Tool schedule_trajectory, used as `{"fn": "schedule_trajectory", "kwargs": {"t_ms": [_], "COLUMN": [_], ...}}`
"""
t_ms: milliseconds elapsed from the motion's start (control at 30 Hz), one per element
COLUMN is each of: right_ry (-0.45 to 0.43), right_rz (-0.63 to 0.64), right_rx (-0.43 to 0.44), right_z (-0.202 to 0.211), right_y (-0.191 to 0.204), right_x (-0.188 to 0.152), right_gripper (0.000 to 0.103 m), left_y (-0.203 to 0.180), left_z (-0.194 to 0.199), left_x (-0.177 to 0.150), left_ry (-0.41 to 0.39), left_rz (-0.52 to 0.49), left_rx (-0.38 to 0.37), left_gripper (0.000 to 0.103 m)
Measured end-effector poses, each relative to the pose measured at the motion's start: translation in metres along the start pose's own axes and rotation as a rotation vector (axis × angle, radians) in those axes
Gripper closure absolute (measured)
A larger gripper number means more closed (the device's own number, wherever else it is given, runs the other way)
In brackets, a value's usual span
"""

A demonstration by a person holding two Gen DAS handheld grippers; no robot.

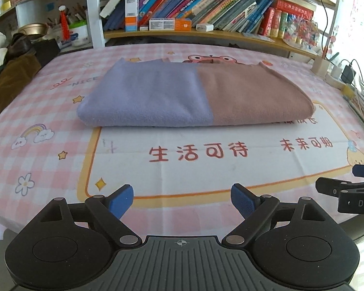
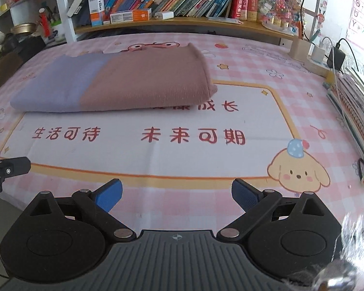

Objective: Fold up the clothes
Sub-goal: 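Move the open left gripper to the lavender end of the folded sweater, then grasp the lavender end with the left gripper and lift it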

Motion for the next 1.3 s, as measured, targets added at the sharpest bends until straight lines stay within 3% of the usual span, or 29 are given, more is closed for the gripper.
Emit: {"fn": "schedule_trajectory", "kwargs": {"t_ms": [133, 267, 367, 533, 867, 1000, 1067, 1133, 1233, 1300], "right_ry": [0.010, 0.014, 0.012, 0.004, -0.027, -0.041, -0.045, -0.047, -0.047, -0.044], "right_rz": [-0.018, -0.001, 0.019, 0.024, -0.032, -0.065, -0.080, -0.094, -0.110, -0.121], "right_rx": [-0.022, -0.030, -0.027, -0.040, -0.121, -0.157, -0.173, -0.185, -0.193, -0.192], "right_z": [-0.012, -0.020, -0.026, -0.036, -0.039, -0.038, -0.038, -0.038, -0.040, -0.043], "right_y": [0.000, 0.008, 0.015, 0.019, 0.001, -0.011, -0.017, -0.021, -0.024, -0.024], "right_x": [0.010, 0.020, 0.027, 0.042, 0.063, 0.068, 0.071, 0.073, 0.076, 0.076], "right_gripper": [0.006, 0.005, 0.005, 0.005, 0.005, 0.005, 0.005, 0.005, 0.005, 0.005], "left_y": [0.009, 0.025, 0.041, 0.071, 0.105, 0.118, 0.121, 0.123, 0.128, 0.132], "left_z": [-0.014, -0.030, -0.046, -0.075, -0.121, -0.137, -0.142, -0.148, -0.157, -0.160], "left_x": [0.010, 0.023, 0.028, 0.034, 0.049, 0.049, 0.049, 0.049, 0.047, 0.051], "left_ry": [0.016, 0.029, 0.070, 0.143, 0.215, 0.246, 0.258, 0.269, 0.271, 0.243], "left_rz": [0.013, 0.096, 0.230, 0.536, 0.976, 1.178, 1.210, 1.231, 1.250, 1.230], "left_rx": [-0.005, -0.040, -0.107, -0.228, -0.358, -0.373, -0.351, -0.325, -0.316, -0.313], "left_gripper": [0.013, 0.013, 0.013, 0.015, 0.024, 0.036, 0.044, 0.072, 0.092, 0.095]}}
Point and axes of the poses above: each gripper's, at about its wrist camera, not at the fingertips, and z roughly against the way its jaws point, y to its left, x to its top, the point moved 10 cm from there along -z, roughly the way its jaws point, and after that the axes turned 11 degrees about x, right-handed, at the moved point
